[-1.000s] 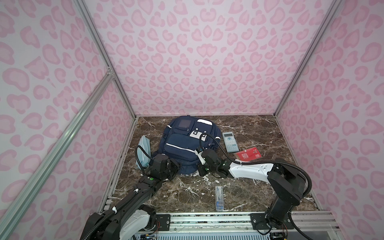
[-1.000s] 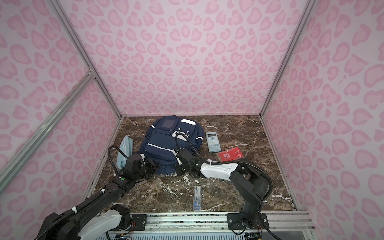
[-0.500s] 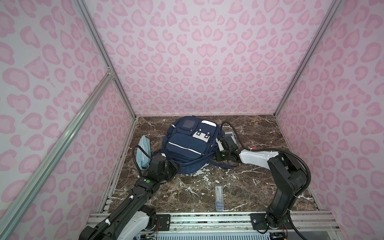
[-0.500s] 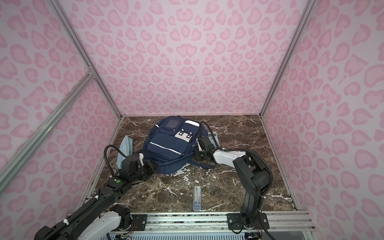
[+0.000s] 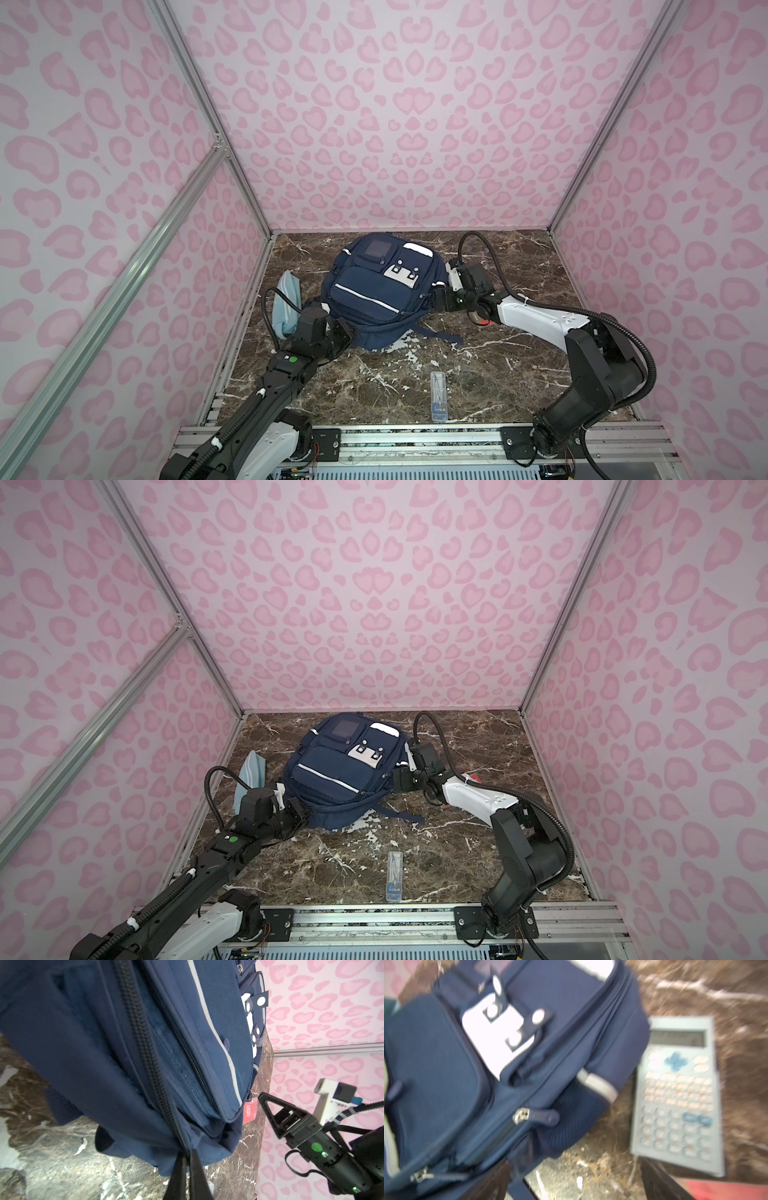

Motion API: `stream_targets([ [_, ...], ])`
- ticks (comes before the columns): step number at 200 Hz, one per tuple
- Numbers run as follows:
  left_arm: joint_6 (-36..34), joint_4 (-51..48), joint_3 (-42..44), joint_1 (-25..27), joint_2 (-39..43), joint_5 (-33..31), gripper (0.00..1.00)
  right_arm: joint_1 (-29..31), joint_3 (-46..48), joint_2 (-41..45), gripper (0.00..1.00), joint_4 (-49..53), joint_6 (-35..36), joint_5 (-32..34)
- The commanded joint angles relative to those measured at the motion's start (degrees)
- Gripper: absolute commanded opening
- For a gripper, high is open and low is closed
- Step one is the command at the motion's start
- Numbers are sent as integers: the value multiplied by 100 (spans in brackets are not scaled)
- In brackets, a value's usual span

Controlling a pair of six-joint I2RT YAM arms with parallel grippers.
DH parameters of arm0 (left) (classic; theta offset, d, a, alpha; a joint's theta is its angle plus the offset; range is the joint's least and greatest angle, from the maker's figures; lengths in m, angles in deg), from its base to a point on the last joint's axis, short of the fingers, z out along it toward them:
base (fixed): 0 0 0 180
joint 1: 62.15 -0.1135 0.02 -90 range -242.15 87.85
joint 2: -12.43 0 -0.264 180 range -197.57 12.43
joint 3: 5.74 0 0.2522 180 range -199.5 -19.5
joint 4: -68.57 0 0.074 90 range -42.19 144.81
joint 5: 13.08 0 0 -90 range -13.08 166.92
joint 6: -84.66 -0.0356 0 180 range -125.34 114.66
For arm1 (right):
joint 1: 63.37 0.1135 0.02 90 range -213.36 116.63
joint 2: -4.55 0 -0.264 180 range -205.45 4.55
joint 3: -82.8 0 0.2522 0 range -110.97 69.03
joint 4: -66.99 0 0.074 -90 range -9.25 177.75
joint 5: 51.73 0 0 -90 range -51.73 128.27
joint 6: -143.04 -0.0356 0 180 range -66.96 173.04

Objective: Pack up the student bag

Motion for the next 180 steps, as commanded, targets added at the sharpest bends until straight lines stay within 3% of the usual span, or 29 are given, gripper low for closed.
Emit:
stream_targets([
  [1, -416, 211, -104, 2, 9, 131, 3, -25, -809, -501, 99, 84, -132, 22],
  [52, -1014, 35, -336, -4, 115, 131, 3, -277, -3781, -2843, 92, 1541, -736, -342],
  [68, -1093, -26, -410, -165, 69, 178, 4, -233, -4171, -3221, 89, 1849, -765, -387],
  [97, -1272, 76, -618, -784, -429, 758, 3, -124, -3768, -3107, 80, 1804, -797, -458],
  [134, -1851, -340, -1270, -889, -1013, -56, 3, 64, -2594, -2397, 72, 1635, -763, -445],
  [154, -1848, -307, -1582, -968, -1415, -3, 3, 184, -1990, -2111, 68, 1641, -715, -414],
  [180, -1724, -77, -1808, -998, -1759, 184, 7, 577, -1396, -1620, 68, 1462, -379, 276],
])
